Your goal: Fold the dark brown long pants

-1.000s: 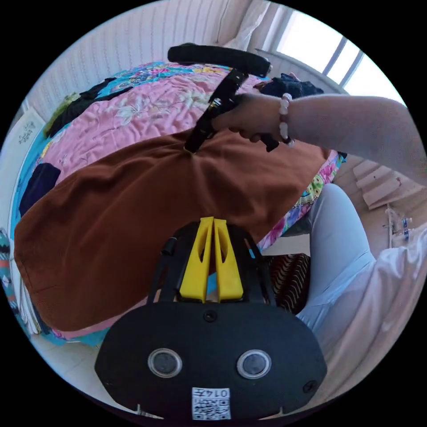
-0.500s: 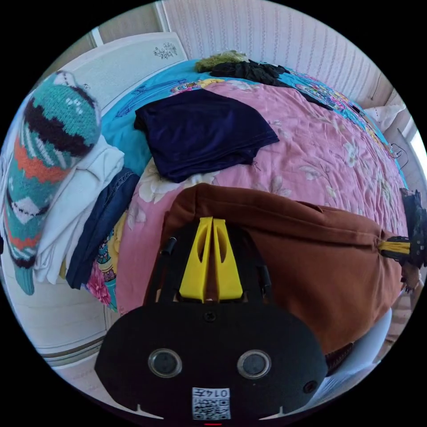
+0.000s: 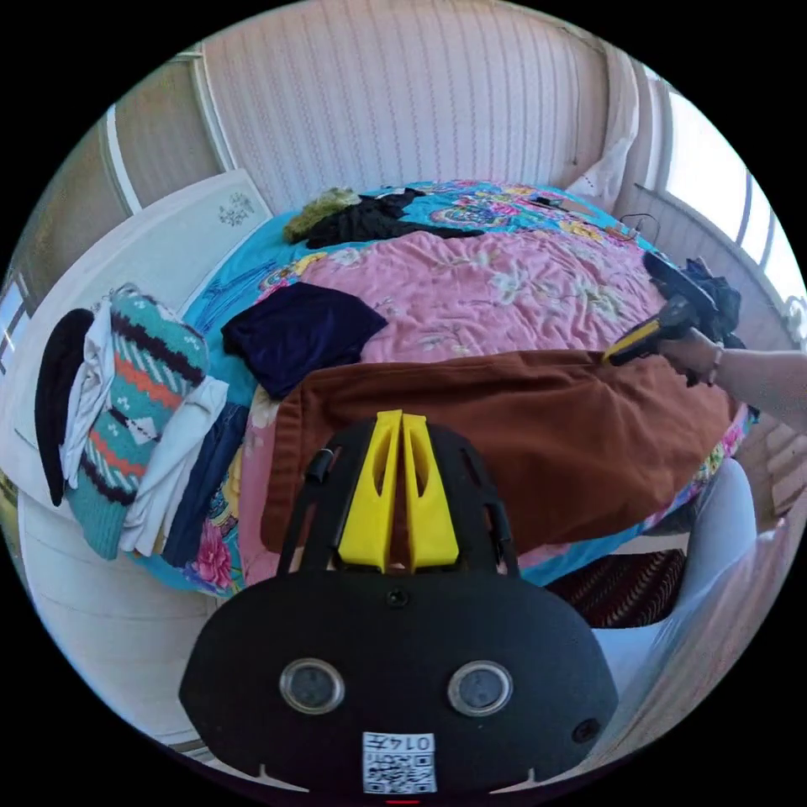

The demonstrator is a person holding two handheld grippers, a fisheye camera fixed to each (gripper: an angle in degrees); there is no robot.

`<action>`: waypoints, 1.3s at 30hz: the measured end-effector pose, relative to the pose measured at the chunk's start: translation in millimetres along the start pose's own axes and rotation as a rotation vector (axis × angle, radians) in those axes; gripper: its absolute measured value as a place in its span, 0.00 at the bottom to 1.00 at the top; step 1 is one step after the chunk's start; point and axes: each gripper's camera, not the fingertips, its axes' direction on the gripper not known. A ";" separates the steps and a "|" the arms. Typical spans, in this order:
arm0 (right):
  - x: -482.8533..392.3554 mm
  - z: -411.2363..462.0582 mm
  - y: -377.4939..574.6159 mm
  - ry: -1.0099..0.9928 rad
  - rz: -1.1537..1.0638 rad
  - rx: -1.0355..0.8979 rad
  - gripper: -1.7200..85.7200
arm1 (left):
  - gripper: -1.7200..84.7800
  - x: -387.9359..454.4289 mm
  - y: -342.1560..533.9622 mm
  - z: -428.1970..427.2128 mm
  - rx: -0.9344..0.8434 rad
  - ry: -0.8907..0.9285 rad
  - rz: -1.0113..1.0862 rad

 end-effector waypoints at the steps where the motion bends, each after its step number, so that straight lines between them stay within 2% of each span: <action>1: 1.4 4.7 -2.1 -0.002 0.016 -0.006 0.01 | 0.01 34.7 -2.8 8.4 0.001 0.120 0.035; 4: 5.4 6.7 -2.2 -0.011 0.017 -0.017 0.01 | 0.01 123.1 -12.9 42.7 -0.042 0.378 0.115; 5: 6.4 6.4 -1.5 -0.015 0.016 -0.019 0.01 | 0.01 139.0 -14.6 50.3 -0.057 0.399 0.137; 9: 3.9 -8.6 8.5 0.021 -0.008 0.026 0.01 | 0.01 213.8 -7.4 119.2 -0.333 0.331 0.322; 10: 0.7 -8.9 11.5 0.043 -0.027 0.032 0.01 | 0.01 219.7 -5.1 120.8 -0.280 0.320 0.360; 14: -0.8 11.0 15.4 0.096 -0.078 -0.044 0.01 | 0.01 230.4 -22.9 123.8 -0.360 0.345 0.391; 21: 21.2 19.6 33.3 0.092 -0.100 -0.123 0.01 | 0.01 271.4 -33.5 142.0 -0.357 0.235 0.530; 30: 57.5 27.9 94.2 0.136 -0.093 -0.074 0.01 | 0.01 317.8 -64.0 166.5 -0.435 0.226 0.587; 35: 102.7 14.1 139.7 -0.006 0.042 -0.056 0.01 | 0.01 344.4 -64.8 160.9 -0.401 0.154 0.680; 39: 153.0 -21.3 256.0 -0.295 0.147 0.274 0.02 | 0.01 355.6 -58.1 135.6 -0.329 0.144 0.631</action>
